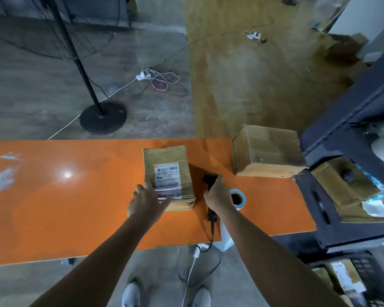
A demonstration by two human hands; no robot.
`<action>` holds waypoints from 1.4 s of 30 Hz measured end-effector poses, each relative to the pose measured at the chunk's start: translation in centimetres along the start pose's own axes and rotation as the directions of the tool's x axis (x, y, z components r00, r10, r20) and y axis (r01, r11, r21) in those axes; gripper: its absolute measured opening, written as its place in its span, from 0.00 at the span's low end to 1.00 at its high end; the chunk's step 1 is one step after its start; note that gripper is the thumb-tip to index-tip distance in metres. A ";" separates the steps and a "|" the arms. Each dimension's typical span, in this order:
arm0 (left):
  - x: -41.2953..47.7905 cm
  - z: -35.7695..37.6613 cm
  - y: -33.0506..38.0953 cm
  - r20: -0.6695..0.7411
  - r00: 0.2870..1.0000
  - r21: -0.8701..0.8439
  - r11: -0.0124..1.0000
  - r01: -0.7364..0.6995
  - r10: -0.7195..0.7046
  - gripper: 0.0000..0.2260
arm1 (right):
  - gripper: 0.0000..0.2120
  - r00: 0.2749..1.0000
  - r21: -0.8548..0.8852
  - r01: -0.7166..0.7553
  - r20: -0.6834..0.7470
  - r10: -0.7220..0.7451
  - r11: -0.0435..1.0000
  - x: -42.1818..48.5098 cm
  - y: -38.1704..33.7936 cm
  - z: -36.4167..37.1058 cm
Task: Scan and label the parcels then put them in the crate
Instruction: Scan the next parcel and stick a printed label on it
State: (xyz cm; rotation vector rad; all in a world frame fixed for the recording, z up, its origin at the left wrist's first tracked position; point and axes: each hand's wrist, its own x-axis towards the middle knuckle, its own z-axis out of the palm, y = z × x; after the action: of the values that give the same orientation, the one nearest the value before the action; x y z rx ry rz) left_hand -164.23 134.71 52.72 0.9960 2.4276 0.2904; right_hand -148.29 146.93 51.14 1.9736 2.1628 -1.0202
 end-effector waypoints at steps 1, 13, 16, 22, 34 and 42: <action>-0.1 0.1 0.0 -0.007 1.000 -0.007 1.000 -0.003 0.003 0.37 | 0.33 1.000 -0.023 -0.006 0.017 0.006 1.000 0.1 0.1 0.0; -1.1 0.4 -2.0 0.038 0.993 0.103 0.988 -0.114 0.111 0.36 | 0.16 0.998 0.338 -0.024 0.067 0.001 0.941 -0.9 -0.2 -2.0; -0.9 -0.2 -1.8 0.067 0.982 0.144 0.972 -0.183 0.175 0.35 | 0.14 0.998 0.351 0.022 0.053 -0.044 0.936 -2.2 -1.6 -4.3; -1.2 -1.1 -2.0 0.099 0.958 0.143 0.949 -0.282 0.269 0.33 | 0.10 0.994 0.458 0.030 0.081 -0.075 0.888 -5.4 -6.0 -7.3; -0.8 -1.1 -4.9 0.223 0.902 0.164 0.898 -0.409 0.370 0.32 | 0.07 0.993 0.477 -0.003 0.104 -0.053 0.879 -10.4 -11.2 -5.9; -0.1 -1.3 -5.6 0.233 0.891 0.115 0.899 -0.422 0.389 0.31 | 0.08 0.991 0.491 -0.014 0.124 -0.054 0.871 -11.5 -11.7 -5.2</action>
State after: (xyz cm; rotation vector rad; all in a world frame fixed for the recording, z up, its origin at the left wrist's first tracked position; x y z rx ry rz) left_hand -168.16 130.65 51.79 1.5332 2.0650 0.1212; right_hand -154.63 139.69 65.45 1.9788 1.9953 -1.8029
